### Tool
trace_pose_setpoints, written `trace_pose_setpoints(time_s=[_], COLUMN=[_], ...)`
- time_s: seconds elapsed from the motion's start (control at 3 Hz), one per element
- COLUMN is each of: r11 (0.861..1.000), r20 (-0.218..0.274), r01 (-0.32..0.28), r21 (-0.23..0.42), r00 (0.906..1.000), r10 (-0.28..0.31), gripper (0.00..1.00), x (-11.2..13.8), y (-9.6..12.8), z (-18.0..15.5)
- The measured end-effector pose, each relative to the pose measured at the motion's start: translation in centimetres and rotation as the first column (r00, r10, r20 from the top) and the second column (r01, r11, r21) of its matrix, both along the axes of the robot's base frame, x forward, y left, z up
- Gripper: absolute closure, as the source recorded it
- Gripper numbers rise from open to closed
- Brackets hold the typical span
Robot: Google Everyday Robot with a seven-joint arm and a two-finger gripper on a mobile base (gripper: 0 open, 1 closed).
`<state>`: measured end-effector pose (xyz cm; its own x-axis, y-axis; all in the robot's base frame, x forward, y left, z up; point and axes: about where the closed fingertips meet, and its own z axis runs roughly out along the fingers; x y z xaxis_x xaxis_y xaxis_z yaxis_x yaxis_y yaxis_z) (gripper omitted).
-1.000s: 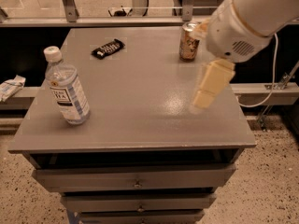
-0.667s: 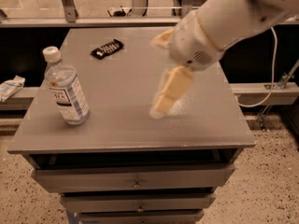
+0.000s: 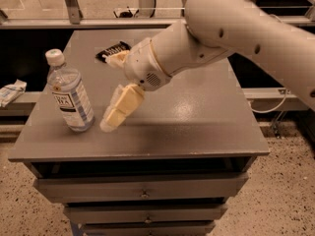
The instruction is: Move blue plastic bottle near rxbar chocolate
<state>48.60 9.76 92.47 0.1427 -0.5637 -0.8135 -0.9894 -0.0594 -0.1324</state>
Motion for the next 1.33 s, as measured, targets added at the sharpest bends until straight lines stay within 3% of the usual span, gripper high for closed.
trace_pose_setpoints(time_s=[0.33,0.67,1.33], r11=[0.996,0.984,0.957], r20=[-0.052,-0.139,-0.276], r01=[0.035,0.08,0.133], r21=[0.088,0.16,0.256], r00=[0.9982,0.9887,0.9593], r10=[-0.03,-0.058,-0.06], gripper=[0.0,0.0,0.01], x=[2.2,3.3,3.4], y=[2.6,4.4,7.0], z=[-0.7,-1.4,-1.8])
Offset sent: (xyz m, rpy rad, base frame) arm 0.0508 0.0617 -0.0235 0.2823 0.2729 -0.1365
